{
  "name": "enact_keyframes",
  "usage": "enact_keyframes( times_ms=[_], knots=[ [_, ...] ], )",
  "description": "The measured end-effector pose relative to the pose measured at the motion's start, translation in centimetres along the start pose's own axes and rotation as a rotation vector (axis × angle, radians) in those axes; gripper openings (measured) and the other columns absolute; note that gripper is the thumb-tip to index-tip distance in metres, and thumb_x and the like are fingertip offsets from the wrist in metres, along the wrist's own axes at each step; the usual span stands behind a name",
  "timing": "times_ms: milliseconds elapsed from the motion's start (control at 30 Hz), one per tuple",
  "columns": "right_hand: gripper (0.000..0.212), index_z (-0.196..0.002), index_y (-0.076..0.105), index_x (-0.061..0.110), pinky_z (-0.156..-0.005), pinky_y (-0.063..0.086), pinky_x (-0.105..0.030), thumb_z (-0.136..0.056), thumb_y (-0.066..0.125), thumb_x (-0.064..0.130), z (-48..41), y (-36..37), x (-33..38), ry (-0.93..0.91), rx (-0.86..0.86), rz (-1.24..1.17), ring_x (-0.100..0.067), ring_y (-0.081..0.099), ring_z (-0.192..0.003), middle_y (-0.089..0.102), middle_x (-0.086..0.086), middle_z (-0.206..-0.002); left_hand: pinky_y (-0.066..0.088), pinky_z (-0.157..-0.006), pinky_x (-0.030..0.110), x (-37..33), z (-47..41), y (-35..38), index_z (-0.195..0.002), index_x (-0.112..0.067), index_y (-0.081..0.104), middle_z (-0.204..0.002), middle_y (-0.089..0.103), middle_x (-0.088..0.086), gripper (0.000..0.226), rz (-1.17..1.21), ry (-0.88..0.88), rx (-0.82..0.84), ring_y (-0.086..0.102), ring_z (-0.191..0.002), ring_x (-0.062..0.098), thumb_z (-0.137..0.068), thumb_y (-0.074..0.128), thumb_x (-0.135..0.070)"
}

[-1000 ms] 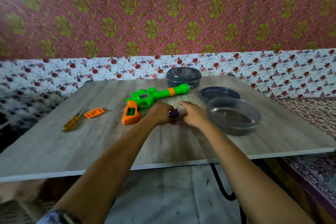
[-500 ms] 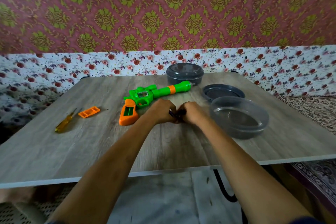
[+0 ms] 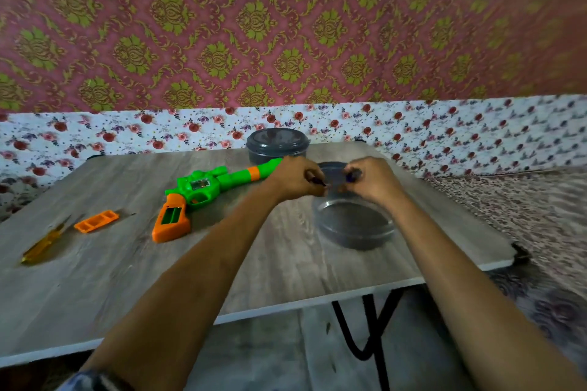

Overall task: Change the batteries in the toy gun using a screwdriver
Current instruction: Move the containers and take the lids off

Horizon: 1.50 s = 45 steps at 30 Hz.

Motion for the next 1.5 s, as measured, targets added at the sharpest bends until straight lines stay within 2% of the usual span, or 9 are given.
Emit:
enact_keyframes(
  times_ms=[200,467,567,733,900,1033,1167,1333,1500],
  knots=[
    [0.027,-0.099,0.069,0.005,-0.081,0.051,-0.032,-0.074,0.073,0.016,1.7,0.4,-4.8,0.094,0.225,0.202,-0.026,0.064,-0.091,0.069,-0.014,-0.102,0.047,-0.085,0.03,-3.0,-3.1,6.0,-0.109,-0.014,0.071,-0.112,0.069,0.007,0.034,-0.391,-0.008,0.349,0.062,-0.102,0.024,-0.078,0.072,-0.029],
    [0.024,-0.108,0.063,0.004,-0.078,0.038,-0.029,-0.087,0.054,0.012,0.8,1.4,-4.8,0.067,0.411,0.302,-0.02,0.053,-0.09,0.062,-0.017,-0.115,0.04,-0.078,0.027,-3.0,-3.9,6.8,-0.114,-0.009,0.065,-0.115,0.066,0.012,0.031,-0.418,-0.026,0.442,0.061,-0.102,0.027,-0.084,0.066,-0.018],
    [0.024,-0.107,0.065,0.01,-0.079,0.047,-0.03,-0.084,0.06,0.016,1.2,1.3,-5.6,0.039,0.273,0.208,-0.021,0.059,-0.089,0.066,-0.012,-0.108,0.043,-0.071,0.022,-2.2,-4.3,5.6,-0.107,-0.01,0.071,-0.107,0.07,0.009,0.026,-0.215,-0.034,0.341,0.061,-0.088,0.016,-0.081,0.07,-0.016],
    [0.046,-0.128,0.053,0.012,-0.093,0.044,-0.029,-0.085,0.064,0.024,3.0,2.0,-8.2,0.063,-0.186,-0.092,-0.024,0.058,-0.112,0.06,-0.008,-0.126,0.049,-0.087,0.027,-0.6,-5.2,2.8,-0.104,-0.001,0.071,-0.106,0.07,0.012,0.022,0.002,-0.098,0.024,0.066,-0.098,0.024,-0.083,0.067,-0.003],
    [0.045,-0.132,0.049,0.014,-0.101,0.04,-0.031,-0.09,0.057,0.028,4.5,4.2,-9.9,0.29,-0.223,-0.678,-0.022,0.05,-0.123,0.053,-0.007,-0.134,0.045,-0.095,0.033,3.5,-6.8,4.0,-0.109,-0.008,0.071,-0.119,0.066,0.01,0.027,-0.243,-0.12,0.026,0.06,-0.109,0.026,-0.085,0.06,-0.004],
    [0.043,-0.131,0.05,0.017,-0.102,0.043,-0.033,-0.09,0.057,0.027,4.4,4.5,-10.3,0.279,-0.231,-0.724,-0.017,0.052,-0.12,0.054,-0.004,-0.133,0.038,-0.101,0.032,5.6,-7.5,5.9,-0.124,-0.016,0.062,-0.133,0.057,0.007,0.037,-0.293,-0.092,0.087,0.053,-0.12,0.025,-0.087,0.062,-0.012],
    [0.042,-0.13,0.052,0.016,-0.103,0.043,-0.035,-0.09,0.057,0.026,4.1,4.7,-10.6,0.257,-0.245,-0.728,-0.017,0.053,-0.12,0.056,-0.004,-0.131,0.05,-0.088,0.034,5.5,-8.4,7.0,-0.104,-0.018,0.07,-0.11,0.068,0.012,0.021,-0.414,-0.031,0.103,0.061,-0.097,0.026,-0.092,0.053,-0.019],
    [0.042,-0.131,0.051,0.016,-0.103,0.044,-0.034,-0.09,0.056,0.025,3.8,4.7,-10.6,0.253,-0.253,-0.72,-0.017,0.052,-0.12,0.056,-0.004,-0.132,0.051,-0.083,0.035,4.5,-9.0,6.4,-0.107,-0.019,0.067,-0.109,0.065,0.013,0.023,-0.592,-0.039,0.031,0.062,-0.097,0.031,-0.093,0.049,-0.018],
    [0.042,-0.132,0.05,0.015,-0.099,0.044,-0.03,-0.091,0.055,0.023,4.1,4.6,-10.3,0.256,-0.248,-0.718,-0.019,0.052,-0.12,0.054,-0.005,-0.133,0.051,-0.086,0.04,4.1,-9.0,3.2,-0.12,-0.019,0.063,-0.114,0.066,0.014,0.03,-0.42,-0.026,-0.178,0.06,-0.103,0.034,-0.091,0.054,-0.018]
  ],
)
Point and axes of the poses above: each hand's wrist, its own z-axis away from the middle knuckle, its own y-axis out of the palm, x = y × z, the point moved 1 cm from there along -z, towards the middle knuckle
